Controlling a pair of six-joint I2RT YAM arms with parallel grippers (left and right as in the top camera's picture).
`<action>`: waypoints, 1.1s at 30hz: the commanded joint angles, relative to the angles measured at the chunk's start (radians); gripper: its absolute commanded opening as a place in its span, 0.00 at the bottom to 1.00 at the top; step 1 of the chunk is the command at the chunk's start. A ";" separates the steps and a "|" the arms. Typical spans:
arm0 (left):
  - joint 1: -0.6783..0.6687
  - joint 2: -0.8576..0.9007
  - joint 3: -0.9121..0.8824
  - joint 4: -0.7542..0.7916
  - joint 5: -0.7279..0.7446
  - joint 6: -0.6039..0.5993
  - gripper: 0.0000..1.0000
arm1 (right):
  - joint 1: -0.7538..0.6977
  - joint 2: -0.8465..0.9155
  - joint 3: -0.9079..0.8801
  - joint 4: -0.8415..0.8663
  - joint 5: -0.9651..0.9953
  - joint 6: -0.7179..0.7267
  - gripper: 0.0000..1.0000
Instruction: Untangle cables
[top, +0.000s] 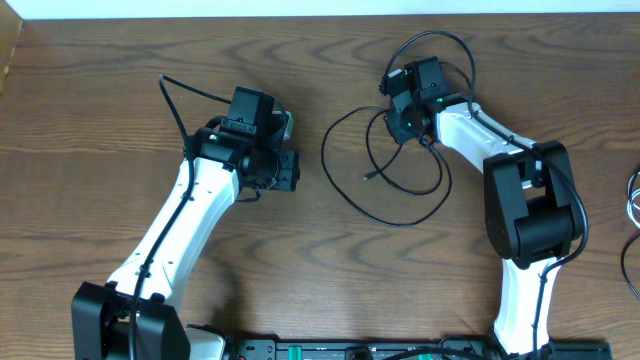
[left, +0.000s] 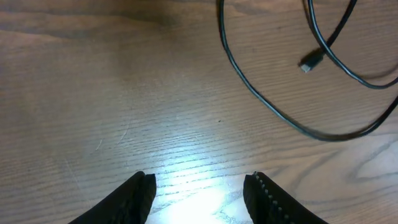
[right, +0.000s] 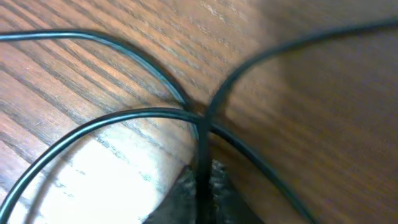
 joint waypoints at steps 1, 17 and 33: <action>0.003 -0.020 -0.005 -0.001 -0.009 -0.008 0.51 | 0.003 0.040 -0.048 -0.049 0.031 0.063 0.01; 0.003 -0.020 -0.005 0.000 -0.010 -0.009 0.51 | -0.011 -0.166 -0.047 -0.143 0.037 0.250 0.01; 0.003 -0.020 -0.005 0.003 -0.009 -0.008 0.51 | 0.000 -0.204 -0.048 -0.167 -0.087 0.078 0.01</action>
